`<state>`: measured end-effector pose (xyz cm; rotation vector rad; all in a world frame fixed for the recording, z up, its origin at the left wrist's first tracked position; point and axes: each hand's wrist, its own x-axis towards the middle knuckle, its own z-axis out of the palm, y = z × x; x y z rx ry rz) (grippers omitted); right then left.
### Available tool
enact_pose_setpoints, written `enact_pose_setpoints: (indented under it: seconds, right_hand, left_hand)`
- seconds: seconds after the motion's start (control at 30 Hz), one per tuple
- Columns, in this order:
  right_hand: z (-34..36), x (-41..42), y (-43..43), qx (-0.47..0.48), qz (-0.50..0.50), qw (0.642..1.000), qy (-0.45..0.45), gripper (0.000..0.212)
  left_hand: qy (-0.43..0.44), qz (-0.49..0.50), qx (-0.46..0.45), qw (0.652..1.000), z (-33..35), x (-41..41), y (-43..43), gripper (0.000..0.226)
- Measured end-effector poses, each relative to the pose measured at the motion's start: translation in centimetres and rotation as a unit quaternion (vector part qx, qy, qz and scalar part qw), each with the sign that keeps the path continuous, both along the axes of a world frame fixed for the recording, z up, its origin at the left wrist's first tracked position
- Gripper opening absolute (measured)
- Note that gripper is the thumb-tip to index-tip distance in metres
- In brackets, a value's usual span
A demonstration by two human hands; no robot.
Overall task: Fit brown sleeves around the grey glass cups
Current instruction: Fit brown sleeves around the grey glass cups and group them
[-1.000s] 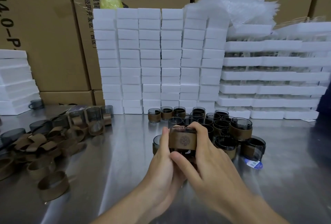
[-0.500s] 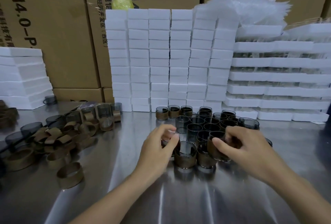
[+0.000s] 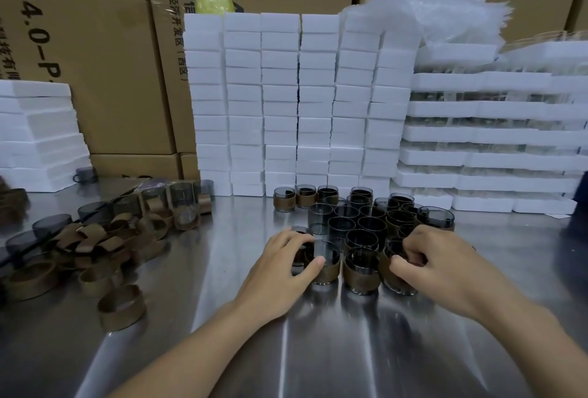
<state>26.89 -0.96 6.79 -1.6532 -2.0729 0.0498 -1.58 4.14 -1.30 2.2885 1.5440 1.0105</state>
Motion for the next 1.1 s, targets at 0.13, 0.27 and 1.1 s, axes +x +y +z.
enact_pose_setpoints:
  seconds: [0.13, 0.27, 1.1]
  right_hand:
    - [-0.3, 0.3, 0.4, -0.007, -0.016, 0.999, -0.034, 0.058]
    - [-1.3, 0.4, 1.0, -0.021, -0.028, 0.997, -0.062, 0.058]
    - [-1.9, -1.5, 0.7, 0.121, -0.029, 0.992, 0.039, 0.029]
  left_hand:
    - [-0.084, 0.018, 0.010, 0.996, 0.7, 0.9, 0.9, 0.024]
    - [-0.029, 0.085, 0.009, 0.996, 4.0, 2.7, 3.8, 0.018]
    - [-0.163, -0.059, 0.230, 0.958, 10.9, 2.1, 4.5, 0.055]
